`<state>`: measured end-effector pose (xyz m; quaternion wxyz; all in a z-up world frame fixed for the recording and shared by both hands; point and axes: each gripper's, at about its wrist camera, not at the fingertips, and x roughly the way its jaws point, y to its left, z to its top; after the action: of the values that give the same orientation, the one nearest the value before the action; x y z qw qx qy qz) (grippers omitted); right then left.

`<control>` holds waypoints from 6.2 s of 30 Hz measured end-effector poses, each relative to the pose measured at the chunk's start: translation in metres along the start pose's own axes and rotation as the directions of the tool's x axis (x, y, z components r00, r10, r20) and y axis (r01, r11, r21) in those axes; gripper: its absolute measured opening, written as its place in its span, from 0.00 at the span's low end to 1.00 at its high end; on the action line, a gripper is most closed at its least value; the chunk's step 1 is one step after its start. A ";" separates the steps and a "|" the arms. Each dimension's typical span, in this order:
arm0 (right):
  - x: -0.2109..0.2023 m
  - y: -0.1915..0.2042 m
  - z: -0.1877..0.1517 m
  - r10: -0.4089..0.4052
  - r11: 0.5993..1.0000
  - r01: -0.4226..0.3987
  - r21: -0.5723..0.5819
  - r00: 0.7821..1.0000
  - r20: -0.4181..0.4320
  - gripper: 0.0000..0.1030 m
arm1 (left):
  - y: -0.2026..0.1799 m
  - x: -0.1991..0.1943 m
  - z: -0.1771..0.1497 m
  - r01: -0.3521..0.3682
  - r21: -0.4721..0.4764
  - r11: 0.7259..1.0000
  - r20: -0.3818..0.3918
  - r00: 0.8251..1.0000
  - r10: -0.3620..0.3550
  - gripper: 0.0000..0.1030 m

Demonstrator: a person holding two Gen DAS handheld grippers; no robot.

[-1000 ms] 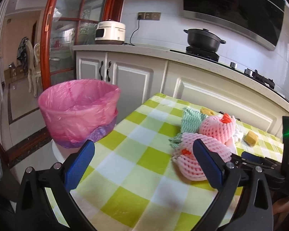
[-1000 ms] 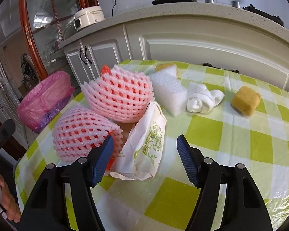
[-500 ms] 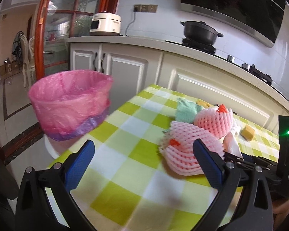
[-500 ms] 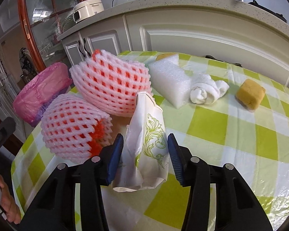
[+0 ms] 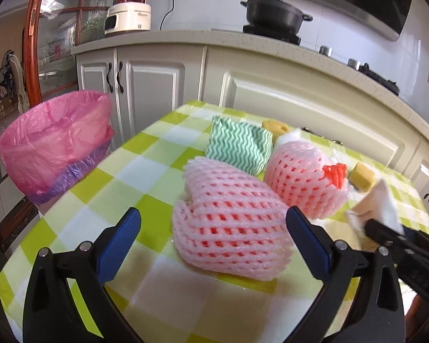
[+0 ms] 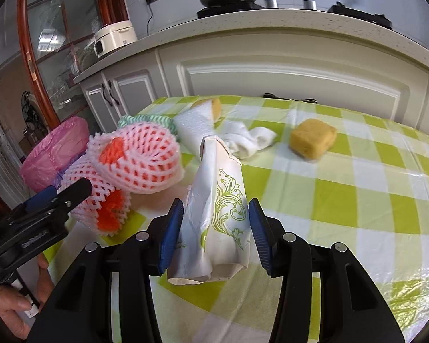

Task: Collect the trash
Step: 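Grasp the white paper bag with the right gripper while the left gripper grasps a pink foam net, then carry the paper bag and pink foam net over the pink bin, then open both grippers to drop the paper bag and foam net into the bin, then move both grippers back over the table, then grasp the yellow sponge with the right gripper while the left gripper grasps a pink foam net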

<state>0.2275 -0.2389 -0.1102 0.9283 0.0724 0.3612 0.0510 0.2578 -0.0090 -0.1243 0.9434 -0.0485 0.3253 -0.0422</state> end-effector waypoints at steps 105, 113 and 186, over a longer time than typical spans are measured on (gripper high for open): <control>0.086 0.262 0.143 0.541 0.811 -0.528 -0.252 0.841 -0.018 0.57 | 0.266 -0.036 0.101 -0.294 -0.244 0.924 0.191 0.920 0.343 0.79; 0.054 0.210 0.137 0.498 0.845 -0.476 -0.244 0.866 0.039 0.57 | 0.238 -0.042 0.095 -0.318 -0.202 0.926 0.217 0.908 0.359 0.91; 0.043 -0.067 0.049 -0.049 0.993 0.049 0.109 0.999 -0.004 0.50 | -0.035 0.007 0.009 0.059 0.070 0.996 0.023 0.998 -0.061 0.34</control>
<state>0.2953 -0.3036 -0.1151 0.9236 0.1140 0.3659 0.0086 0.2678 -0.0436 -0.1173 0.9469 -0.0261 0.3101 -0.0813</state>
